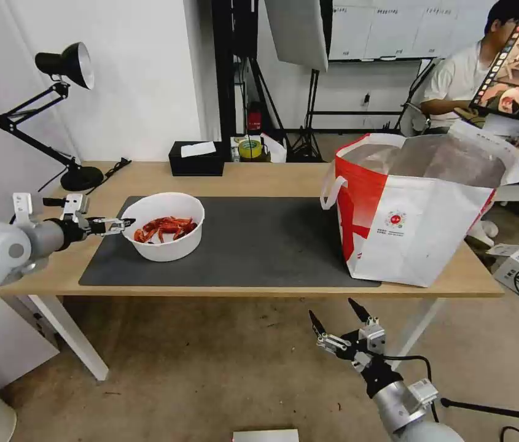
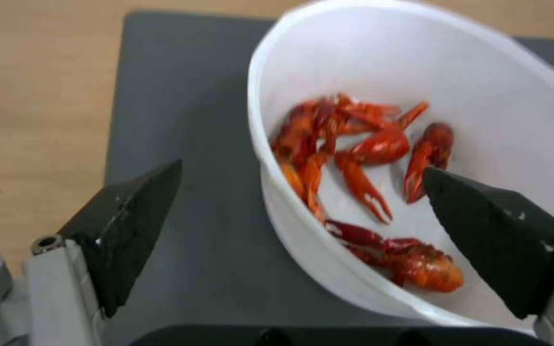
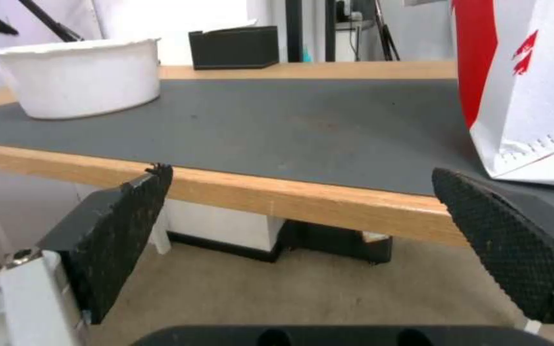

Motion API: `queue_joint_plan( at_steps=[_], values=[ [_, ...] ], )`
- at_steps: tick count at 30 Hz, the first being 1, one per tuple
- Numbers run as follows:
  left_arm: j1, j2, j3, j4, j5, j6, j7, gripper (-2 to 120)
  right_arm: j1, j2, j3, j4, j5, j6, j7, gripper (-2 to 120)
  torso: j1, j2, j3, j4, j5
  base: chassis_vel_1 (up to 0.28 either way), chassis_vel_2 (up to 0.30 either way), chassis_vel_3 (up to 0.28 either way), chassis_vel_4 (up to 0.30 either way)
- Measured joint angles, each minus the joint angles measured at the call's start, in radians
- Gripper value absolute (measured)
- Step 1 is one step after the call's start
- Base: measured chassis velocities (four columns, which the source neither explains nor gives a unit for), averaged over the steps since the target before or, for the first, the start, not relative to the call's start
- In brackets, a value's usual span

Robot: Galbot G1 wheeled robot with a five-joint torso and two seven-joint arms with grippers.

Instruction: Pick up the trash from the table and place it into the takeout bag.

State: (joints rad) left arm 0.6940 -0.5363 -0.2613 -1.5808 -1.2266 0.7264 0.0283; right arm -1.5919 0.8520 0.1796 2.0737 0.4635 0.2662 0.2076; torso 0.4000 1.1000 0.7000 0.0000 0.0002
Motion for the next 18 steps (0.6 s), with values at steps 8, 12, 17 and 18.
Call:
queue_joint_plan(
  at_steps=[8, 12, 17, 18],
  values=[
    [-0.11, -0.032, 0.112, 0.063, -0.033, 0.019, -0.058, 100, 0.0, 0.0, 0.0, 0.0, 0.0, 0.0, 0.0, 100, 0.0, 0.0, 0.0, -0.0001, -0.0001, 0.0, 0.0, 0.0, 0.0],
    [-0.151, -0.046, 0.16, 0.092, -0.034, 0.018, -0.08, 100, 0.0, 0.0, 0.0, 0.0, 0.0, 0.0, 0.0, 100, 0.0, 0.0, 0.0, -0.0001, 0.0, 0.0, 0.0, 0.0, 0.0],
    [-0.167, -0.054, 0.189, 0.113, -0.03, 0.016, -0.105, 100, 0.0, 0.0, 0.0, 0.0, 0.0, 0.0, 0.0, 100, 0.0, 0.0, 0.0, -0.0001, -0.0003, 0.0, 0.0, 0.0, 0.0],
    [-0.169, -0.054, 0.194, 0.118, -0.03, 0.015, -0.106, 100, 0.0, 0.0, 0.0, 0.0, 0.0, 0.0, 0.0, 100, 0.0, 0.0, 0.0, 0.0, -0.0001, 0.0, 0.0, 0.0, 0.0]
  ],
)
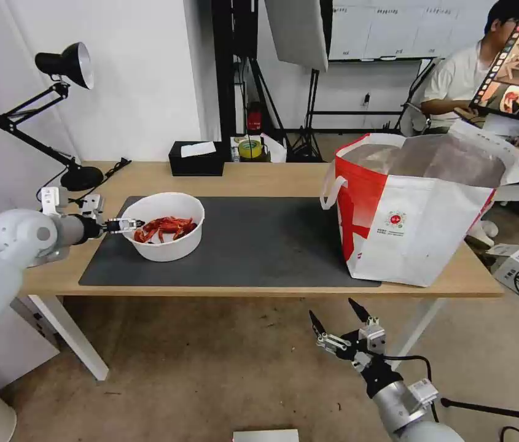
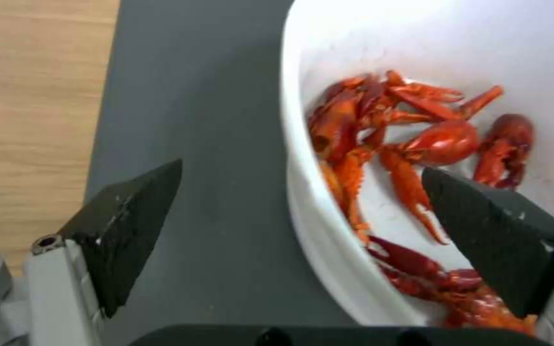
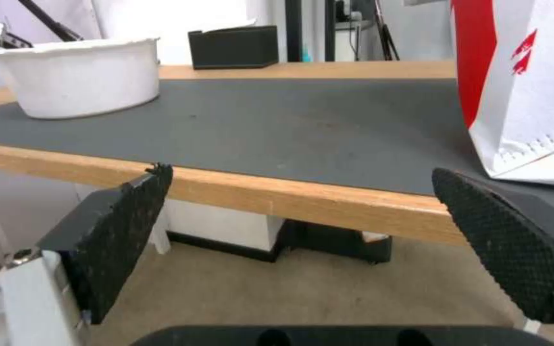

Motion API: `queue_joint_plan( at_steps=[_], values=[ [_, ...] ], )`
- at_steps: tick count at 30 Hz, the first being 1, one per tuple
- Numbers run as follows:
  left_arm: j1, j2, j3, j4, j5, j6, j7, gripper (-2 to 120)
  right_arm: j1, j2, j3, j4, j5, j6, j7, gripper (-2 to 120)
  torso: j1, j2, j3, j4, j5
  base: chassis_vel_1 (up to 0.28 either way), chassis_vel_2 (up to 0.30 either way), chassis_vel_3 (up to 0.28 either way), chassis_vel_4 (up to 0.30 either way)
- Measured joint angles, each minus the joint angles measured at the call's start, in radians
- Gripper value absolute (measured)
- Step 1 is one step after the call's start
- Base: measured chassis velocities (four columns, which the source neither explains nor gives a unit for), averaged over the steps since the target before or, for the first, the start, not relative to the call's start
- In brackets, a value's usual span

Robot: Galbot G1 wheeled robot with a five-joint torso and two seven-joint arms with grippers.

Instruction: Pick up the trash from the table and place it into the takeout bag.

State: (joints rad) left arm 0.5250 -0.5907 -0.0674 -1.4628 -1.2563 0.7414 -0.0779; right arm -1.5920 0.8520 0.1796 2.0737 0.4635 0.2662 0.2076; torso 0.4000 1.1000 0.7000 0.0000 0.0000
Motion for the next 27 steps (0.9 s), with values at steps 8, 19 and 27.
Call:
queue_joint_plan(
  at_steps=[8, 19, 27],
  values=[
    [-0.012, -0.006, 0.013, 0.018, -0.005, -0.003, -0.008, 100, 0.0, 0.0, 0.0, 0.0, 0.0, 0.0, 0.0, 100, 0.0, 0.0, 0.0, 0.0, 0.0, 0.0, 0.0, 0.0, 0.0],
    [-0.041, -0.019, 0.048, 0.033, -0.017, -0.005, -0.025, 100, 0.0, 0.0, 0.0, 0.0, 0.0, 0.0, 0.0, 100, 0.0, 0.0, 0.0, 0.0, 0.0, 0.0, 0.0, 0.0, 0.0],
    [-0.069, -0.039, 0.078, 0.05, -0.041, -0.007, -0.075, 93, 0.0, 0.0, 0.0, 0.0, 0.0, 0.0, 0.0, 100, 0.0, 0.0, 0.0, 0.0, 0.0002, 0.0, 0.0, 0.0, 0.0]
  ],
)
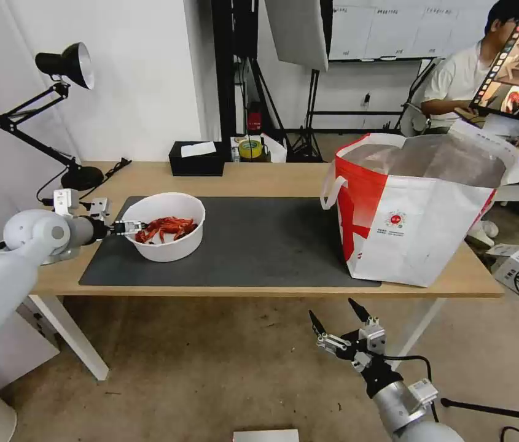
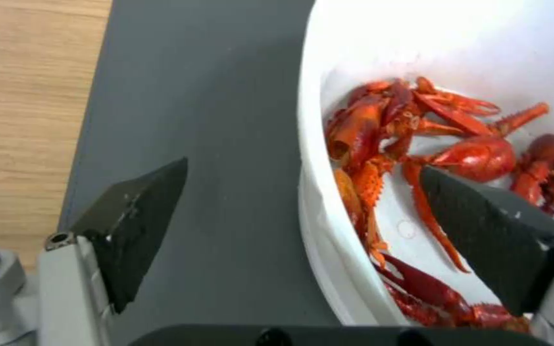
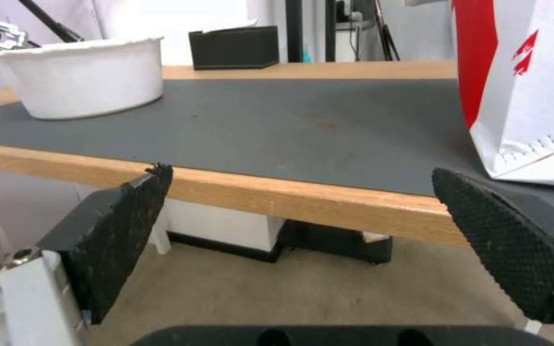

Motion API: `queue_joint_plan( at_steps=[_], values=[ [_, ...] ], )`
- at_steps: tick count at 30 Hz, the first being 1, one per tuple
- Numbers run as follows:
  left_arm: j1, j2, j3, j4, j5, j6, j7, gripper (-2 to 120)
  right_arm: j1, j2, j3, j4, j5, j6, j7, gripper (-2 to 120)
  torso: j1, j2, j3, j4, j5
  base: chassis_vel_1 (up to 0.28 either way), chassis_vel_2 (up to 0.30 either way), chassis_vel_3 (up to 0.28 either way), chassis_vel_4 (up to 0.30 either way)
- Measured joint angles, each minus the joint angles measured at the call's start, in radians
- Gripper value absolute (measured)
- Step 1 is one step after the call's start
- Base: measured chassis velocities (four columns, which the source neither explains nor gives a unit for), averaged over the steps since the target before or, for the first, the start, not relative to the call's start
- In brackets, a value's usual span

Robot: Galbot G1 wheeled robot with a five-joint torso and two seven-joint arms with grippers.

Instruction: Pick up the trash from the table and place it into the takeout bag.

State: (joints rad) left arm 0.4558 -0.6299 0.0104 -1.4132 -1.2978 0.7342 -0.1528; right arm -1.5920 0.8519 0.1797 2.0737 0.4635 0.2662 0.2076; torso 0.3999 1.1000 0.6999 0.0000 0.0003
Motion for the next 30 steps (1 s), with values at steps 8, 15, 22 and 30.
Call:
queue_joint_plan(
  at_steps=[8, 15, 22, 30],
  values=[
    [0.001, -0.012, -0.008, 0.004, -0.048, 0.0, -0.045, 64, 0.0, 0.0, 0.0, 0.0, 0.0, 0.0, 0.0, 100, 0.0, 0.0, 0.0, 0.0, -0.0001, 0.0, 0.0, 0.0, 0.0],
    [0.008, -0.021, -0.016, -0.002, -0.051, -0.002, -0.058, 40, 0.0, 0.0, 0.0, 0.0, 0.0, 0.0, 0.0, 100, 0.0, 0.0, 0.0, 0.0, -0.0001, 0.0, 0.0, 0.0, 0.0],
    [0.019, -0.014, -0.029, -0.02, -0.063, 0.002, -0.064, 19, 0.0, 0.0, 0.0, 0.0, 0.0, 0.0, 0.0, 100, 0.0, 0.0, 0.0, -0.0001, -0.0005, 0.0, 0.0, 0.0, 0.0],
    [0.046, -0.005, -0.058, -0.052, -0.081, 0.002, -0.066, 0, 0.0, 0.0, 0.0, 0.0, 0.0, 0.0, 0.0, 100, 0.0, 0.0, 0.0, -0.0001, -0.0003, 0.0, 0.0, 0.0, 0.0]
  ],
)
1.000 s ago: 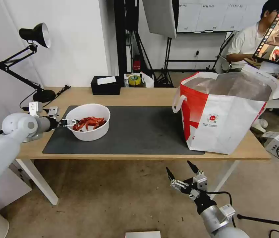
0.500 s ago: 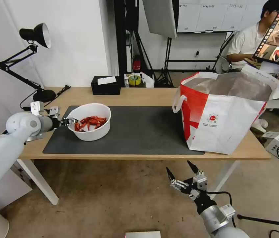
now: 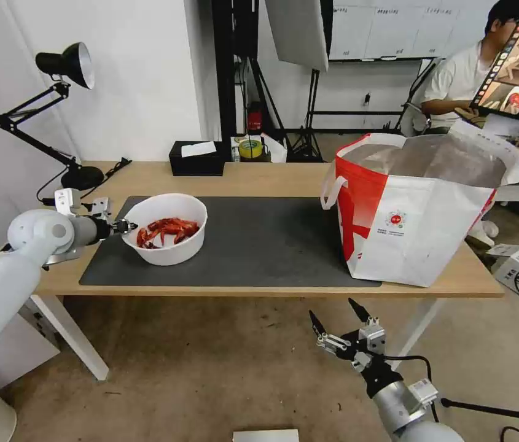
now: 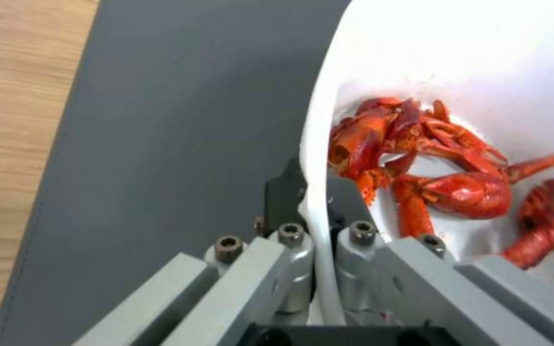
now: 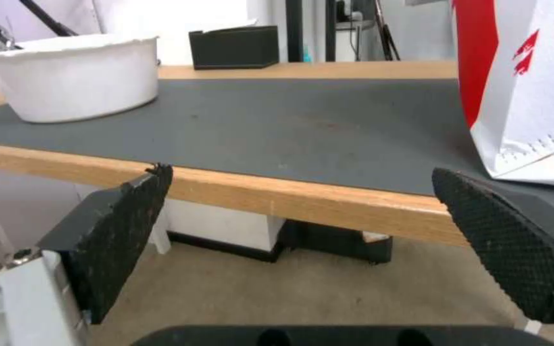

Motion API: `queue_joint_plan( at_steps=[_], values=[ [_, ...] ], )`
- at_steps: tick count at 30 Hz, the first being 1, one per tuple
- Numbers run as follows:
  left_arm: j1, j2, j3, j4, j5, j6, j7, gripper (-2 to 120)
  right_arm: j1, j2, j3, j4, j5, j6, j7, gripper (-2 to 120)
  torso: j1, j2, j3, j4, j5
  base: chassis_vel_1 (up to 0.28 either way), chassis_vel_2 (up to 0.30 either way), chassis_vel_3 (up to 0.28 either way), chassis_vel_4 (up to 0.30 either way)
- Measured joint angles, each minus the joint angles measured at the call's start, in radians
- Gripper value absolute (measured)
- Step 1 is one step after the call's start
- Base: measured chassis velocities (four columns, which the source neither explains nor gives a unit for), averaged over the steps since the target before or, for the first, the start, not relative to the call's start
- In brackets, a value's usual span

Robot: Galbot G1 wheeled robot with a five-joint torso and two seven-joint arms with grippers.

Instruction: Pick up the trash from the table and place it into the takeout bag.

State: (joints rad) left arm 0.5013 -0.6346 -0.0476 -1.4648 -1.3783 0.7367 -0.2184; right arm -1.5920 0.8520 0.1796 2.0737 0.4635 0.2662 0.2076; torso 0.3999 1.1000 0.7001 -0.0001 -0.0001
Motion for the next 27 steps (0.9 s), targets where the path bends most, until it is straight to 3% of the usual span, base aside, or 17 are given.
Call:
queue_joint_plan(
  at_steps=[7, 14, 21, 27],
  values=[
    [0.003, 0.0, -0.025, -0.029, -0.031, 0.0, -0.008, 0, 0.0, 0.0, 0.0, 0.0, 0.0, 0.0, 0.0, 100, 0.0, 0.0, 0.0, 0.0, 0.0, 0.0, 0.0, 0.0, 0.0],
    [-0.064, 0.008, -0.026, -0.114, -0.105, 0.0, -0.037, 0, 0.0, 0.0, 0.0, 0.0, 0.0, 0.0, 0.0, 100, 0.0, 0.0, 0.0, 0.0001, 0.0003, 0.0, 0.0, 0.0, 0.0],
    [-0.257, -0.016, 0.083, -0.214, -0.23, 0.0, -0.124, 0, 0.0, 0.0, 0.0, 0.0, 0.0, 0.0, 0.0, 100, 0.0, 0.0, 0.0, -0.0001, 0.0003, 0.0, 0.0, 0.0, 0.0],
    [-0.384, -0.07, 0.17, -0.238, -0.301, 0.0, -0.171, 0, 0.0, 0.0, 0.0, 0.0, 0.0, 0.0, 0.0, 100, 0.0, 0.0, 0.0, 0.0, 0.0002, 0.0, 0.0, 0.0, 0.0]
  ],
)
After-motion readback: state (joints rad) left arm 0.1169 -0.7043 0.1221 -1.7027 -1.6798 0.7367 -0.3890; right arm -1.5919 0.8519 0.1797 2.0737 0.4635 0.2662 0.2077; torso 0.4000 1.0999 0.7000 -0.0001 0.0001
